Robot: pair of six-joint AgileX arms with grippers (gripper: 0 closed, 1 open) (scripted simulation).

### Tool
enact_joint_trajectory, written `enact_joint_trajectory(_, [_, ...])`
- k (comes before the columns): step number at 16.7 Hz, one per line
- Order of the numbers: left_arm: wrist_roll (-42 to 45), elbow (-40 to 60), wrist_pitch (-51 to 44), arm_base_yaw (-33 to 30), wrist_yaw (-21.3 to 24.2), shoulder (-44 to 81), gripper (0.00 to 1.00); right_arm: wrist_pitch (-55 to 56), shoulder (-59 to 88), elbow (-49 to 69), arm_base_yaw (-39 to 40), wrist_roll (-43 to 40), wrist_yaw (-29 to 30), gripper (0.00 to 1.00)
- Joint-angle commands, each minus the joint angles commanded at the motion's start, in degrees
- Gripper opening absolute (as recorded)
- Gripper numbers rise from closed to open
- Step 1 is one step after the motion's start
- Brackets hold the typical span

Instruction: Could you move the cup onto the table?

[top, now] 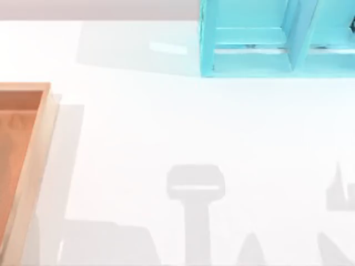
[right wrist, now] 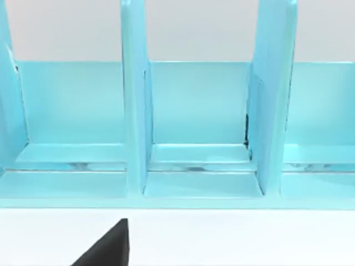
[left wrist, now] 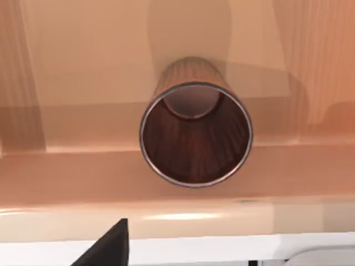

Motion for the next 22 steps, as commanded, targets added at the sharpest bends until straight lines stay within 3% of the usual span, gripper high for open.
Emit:
enact_joint_trajectory(6, [-0.12, -1.03, 1.02, -0.19, 0.0, -0.03, 1.0, 0.0, 0.0, 0.0, 0.0, 0.0, 0.0, 1.0])
enact_joint_trajectory(15, [0.34, -17.55, 22.3, 0.27, 0.0, 4.46, 1.0, 0.0, 0.0, 0.0, 0.0, 0.0, 0.0, 1.0])
enact_joint_trajectory(21, [0.52, -19.36, 24.28, 0.44, -0.02, 4.95, 1.0, 0.0, 0.0, 0.0, 0.0, 0.0, 0.0, 1.0])
enact_joint_trajectory(22, [0.52, -19.36, 24.28, 0.44, -0.02, 4.95, 0.92, 0.0, 0.0, 0.0, 0.0, 0.0, 0.0, 1.0])
